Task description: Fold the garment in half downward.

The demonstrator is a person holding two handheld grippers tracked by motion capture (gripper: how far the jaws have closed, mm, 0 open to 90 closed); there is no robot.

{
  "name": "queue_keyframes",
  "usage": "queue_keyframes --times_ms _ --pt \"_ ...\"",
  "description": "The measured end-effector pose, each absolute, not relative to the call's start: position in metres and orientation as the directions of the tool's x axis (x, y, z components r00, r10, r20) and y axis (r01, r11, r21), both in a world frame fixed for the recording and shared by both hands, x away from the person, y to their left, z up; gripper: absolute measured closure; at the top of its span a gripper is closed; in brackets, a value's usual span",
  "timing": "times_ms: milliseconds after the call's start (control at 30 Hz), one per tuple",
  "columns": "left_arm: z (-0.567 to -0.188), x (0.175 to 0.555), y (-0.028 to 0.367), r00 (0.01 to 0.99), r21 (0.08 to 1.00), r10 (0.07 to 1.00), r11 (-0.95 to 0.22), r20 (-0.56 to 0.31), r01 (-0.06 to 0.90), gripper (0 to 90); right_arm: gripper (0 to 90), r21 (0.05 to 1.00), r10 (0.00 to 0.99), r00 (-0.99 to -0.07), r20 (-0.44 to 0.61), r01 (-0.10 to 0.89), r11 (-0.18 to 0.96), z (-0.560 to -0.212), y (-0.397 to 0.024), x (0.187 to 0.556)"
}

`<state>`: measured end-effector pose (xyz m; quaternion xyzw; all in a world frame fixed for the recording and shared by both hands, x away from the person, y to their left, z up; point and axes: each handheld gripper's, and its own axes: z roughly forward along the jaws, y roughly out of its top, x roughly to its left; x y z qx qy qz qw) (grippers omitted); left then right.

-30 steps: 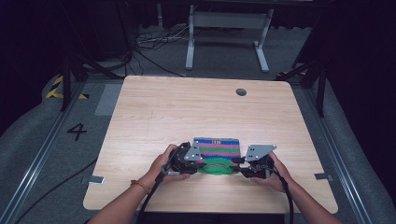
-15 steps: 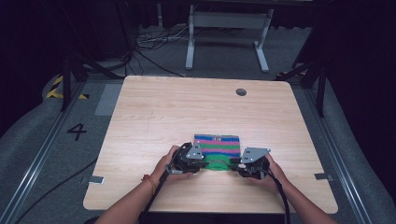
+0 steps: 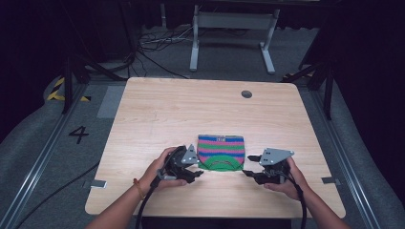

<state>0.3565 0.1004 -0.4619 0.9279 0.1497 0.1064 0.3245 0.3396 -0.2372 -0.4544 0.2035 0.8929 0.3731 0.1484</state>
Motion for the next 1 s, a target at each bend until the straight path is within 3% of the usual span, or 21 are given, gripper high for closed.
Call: queue_keyframes --times_ms 367,600,900,1000 --pt "-0.458 0.333 0.164 0.878 0.572 0.447 -0.771 0.173 0.28 22.6 34.2 0.721 0.58 -0.804 -0.13 0.325 0.612 -0.452 -0.289 0.326" --pt "-0.464 0.335 0.197 0.807 0.552 0.57 -0.727 0.153 0.409 17.5 27.5 0.705 0.646 -0.75 -0.144 0.38 0.598 -0.462 -0.323 0.32" --pt "-0.48 0.336 0.236 0.787 0.595 0.607 -0.674 0.109 0.438 18.6 24.2 0.72 0.744 -0.664 -0.065 0.485 0.496 -0.481 -0.371 0.313" --pt "-0.483 0.33 0.256 0.774 0.625 0.631 -0.624 0.049 0.469 18.2 22.2 0.719 0.768 -0.639 -0.049 0.511 0.471 -0.488 -0.386 0.307"
